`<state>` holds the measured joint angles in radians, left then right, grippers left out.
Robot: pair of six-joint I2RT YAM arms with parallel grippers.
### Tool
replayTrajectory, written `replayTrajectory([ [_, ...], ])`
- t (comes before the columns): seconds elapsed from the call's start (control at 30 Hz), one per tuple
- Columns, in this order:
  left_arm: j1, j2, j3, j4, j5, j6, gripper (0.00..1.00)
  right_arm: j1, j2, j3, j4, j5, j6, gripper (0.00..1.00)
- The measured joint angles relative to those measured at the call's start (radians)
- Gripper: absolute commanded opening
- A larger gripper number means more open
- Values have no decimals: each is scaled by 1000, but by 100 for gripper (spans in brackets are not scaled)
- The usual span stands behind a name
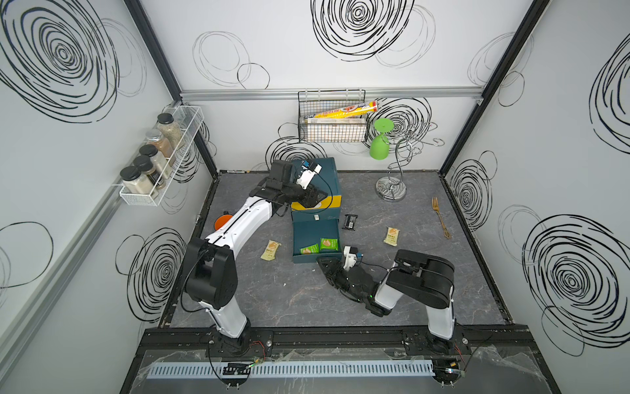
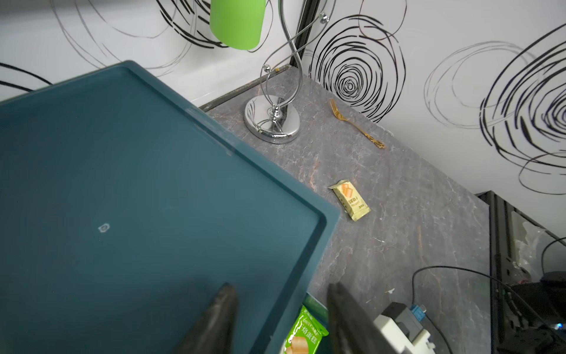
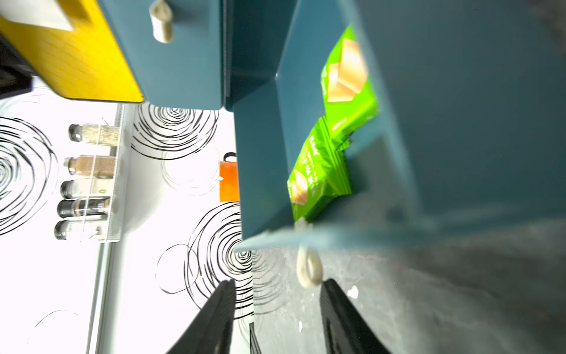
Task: Take the cookies out of the drawer
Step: Open the drawer in the storage box, then pick up the cookie from the drawer.
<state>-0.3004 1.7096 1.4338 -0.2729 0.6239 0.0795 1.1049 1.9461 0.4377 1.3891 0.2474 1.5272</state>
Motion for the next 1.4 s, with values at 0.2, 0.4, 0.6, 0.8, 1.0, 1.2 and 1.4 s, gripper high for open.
replayTrajectory([
  [0.2,5,-23,32,-70,-4,-24,99,0,-168,-71,-54,3,-65,57],
  [0.4,34,-47,120,-228,-56,-73,99,0,-419,-163,-177,-32,-153,58],
  [0.6,42,-288,98,-248,-109,-105,99,-45,-780,-39,-657,-94,-415,68],
  [0.8,39,-648,-138,-214,-167,-179,99,-292,-880,331,-1158,-254,-846,69],
  [1.0,35,-788,-370,-247,-243,-265,99,-336,-635,724,-1579,-403,-1305,67],
  [1.2,35,-860,-452,-260,-288,-325,99,-335,-404,872,-1874,-478,-1634,68],
  [1.4,35,-896,-511,-257,-310,-359,99,-335,-210,1050,-2073,-490,-1858,67],
])
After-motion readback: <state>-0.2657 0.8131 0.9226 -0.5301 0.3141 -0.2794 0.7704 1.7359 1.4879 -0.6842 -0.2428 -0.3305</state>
